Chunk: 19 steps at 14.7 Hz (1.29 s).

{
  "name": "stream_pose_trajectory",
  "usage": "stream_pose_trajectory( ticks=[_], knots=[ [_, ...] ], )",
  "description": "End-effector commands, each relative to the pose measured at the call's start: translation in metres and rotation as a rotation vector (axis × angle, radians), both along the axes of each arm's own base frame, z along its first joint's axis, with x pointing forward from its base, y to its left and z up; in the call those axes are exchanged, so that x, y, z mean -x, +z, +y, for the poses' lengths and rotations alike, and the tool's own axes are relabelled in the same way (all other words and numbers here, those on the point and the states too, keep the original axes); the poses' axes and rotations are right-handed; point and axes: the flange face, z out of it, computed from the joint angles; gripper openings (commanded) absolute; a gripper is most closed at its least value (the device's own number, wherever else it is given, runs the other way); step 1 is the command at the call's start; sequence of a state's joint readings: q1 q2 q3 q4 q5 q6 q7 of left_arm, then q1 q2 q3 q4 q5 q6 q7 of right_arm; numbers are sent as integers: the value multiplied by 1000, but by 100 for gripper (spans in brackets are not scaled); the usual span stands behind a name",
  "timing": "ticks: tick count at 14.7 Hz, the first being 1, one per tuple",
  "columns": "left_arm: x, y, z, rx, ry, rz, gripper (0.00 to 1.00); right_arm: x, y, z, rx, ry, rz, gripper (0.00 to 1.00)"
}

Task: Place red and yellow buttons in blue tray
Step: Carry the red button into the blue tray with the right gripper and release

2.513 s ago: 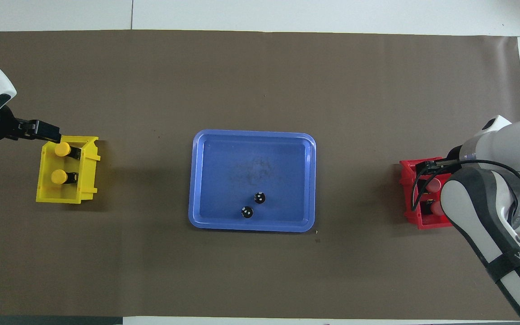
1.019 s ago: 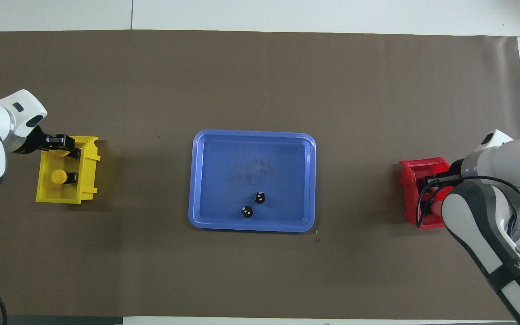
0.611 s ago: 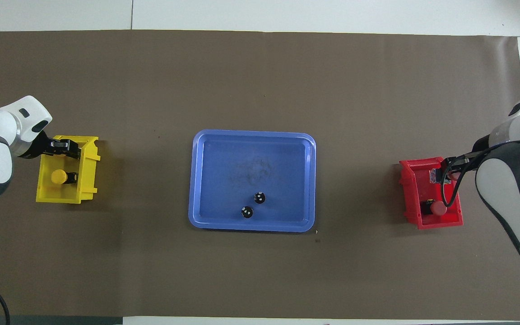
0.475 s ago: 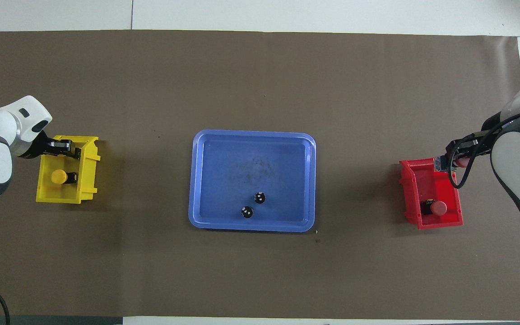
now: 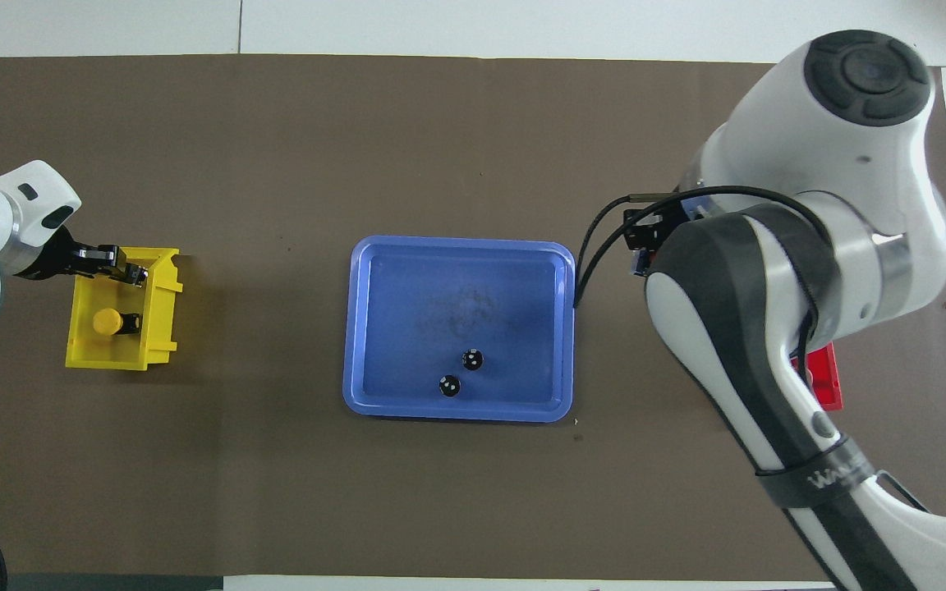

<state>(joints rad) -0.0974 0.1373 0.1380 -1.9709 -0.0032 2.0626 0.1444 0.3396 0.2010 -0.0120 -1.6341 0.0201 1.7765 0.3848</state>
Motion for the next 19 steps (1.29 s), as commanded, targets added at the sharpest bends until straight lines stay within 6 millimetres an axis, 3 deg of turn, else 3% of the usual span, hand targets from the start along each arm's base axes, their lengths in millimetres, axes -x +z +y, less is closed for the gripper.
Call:
stream_pose_trajectory(
  ticks=[1,4,5,6,7,10,13,14,16,19],
  knots=[
    [-10,73,-4,-23,31,37,9,-5,-32,50,6,-25,-4,13],
    [-13,142,-6,-42,31,37,7,-6,-61,107,2,-24,-33,13],
    [-11,154,-8,-43,33,47,7,-1,-72,123,6,-11,-29,13],
    [-9,156,-18,-44,37,62,7,5,-87,138,18,11,-15,13],
    [-6,159,-40,-50,48,65,7,7,-92,146,17,22,-18,13],
    [10,162,-122,-81,60,80,6,8,-98,153,4,32,-40,13],
    [28,161,-197,-87,96,59,4,23,-111,178,0,74,-49,14],
    [28,154,-213,-89,112,46,4,25,-120,180,-3,78,-53,14],
    [23,139,-225,-80,142,20,4,30,-127,184,-1,88,-49,15],
    [21,120,-236,-27,153,24,4,32,-135,181,0,87,-48,24]
  ],
)
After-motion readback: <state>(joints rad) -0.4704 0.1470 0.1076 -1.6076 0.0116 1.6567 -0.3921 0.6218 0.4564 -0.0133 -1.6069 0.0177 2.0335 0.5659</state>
